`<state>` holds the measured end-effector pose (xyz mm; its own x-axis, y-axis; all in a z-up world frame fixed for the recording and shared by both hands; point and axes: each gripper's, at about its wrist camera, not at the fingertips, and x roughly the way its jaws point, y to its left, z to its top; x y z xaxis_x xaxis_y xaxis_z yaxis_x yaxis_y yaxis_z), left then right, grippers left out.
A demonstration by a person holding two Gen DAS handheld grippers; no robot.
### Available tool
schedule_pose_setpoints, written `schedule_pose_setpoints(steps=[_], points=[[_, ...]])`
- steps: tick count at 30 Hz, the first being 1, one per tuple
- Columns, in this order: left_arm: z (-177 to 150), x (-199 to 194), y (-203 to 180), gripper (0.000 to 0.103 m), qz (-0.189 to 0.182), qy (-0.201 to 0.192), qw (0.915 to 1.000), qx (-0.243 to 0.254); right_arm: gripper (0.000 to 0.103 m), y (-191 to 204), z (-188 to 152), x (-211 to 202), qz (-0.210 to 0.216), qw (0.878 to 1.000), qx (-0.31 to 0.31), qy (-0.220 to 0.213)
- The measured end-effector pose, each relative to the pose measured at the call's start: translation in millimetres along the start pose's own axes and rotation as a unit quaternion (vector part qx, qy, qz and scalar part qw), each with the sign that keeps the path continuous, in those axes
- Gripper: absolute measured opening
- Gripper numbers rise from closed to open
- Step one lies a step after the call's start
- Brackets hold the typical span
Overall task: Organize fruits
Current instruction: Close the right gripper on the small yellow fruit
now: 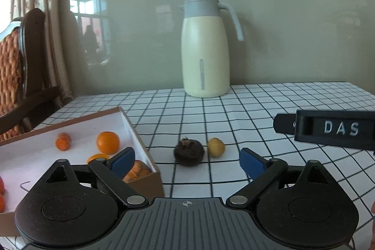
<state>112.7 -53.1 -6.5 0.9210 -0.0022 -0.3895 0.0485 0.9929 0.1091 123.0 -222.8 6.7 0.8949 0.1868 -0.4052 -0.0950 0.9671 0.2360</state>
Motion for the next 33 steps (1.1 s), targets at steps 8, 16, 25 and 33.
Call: schedule_pose_setpoints(steps=[8,16,25,33], points=[[1.9,1.1,14.4,0.09,0.035,-0.004,0.9994,-0.002,0.038,16.3,-0.4,28.1,0.024,0.999,-0.009,0.036],[2.0,7.0,28.0,0.087,0.047,0.004,0.9989,-0.007,0.03,33.3,-1.1,55.5,0.034,0.997,-0.012,0.062],[2.1,12.2,36.3,0.087,0.055,0.012,0.9984,-0.01,0.027,39.0,-1.8,74.8,0.04,0.996,-0.007,0.08],[0.3,12.6,41.6,0.087,0.062,0.014,0.998,-0.007,0.021,43.1,-4.9,86.1,0.04,0.995,-0.001,0.095]])
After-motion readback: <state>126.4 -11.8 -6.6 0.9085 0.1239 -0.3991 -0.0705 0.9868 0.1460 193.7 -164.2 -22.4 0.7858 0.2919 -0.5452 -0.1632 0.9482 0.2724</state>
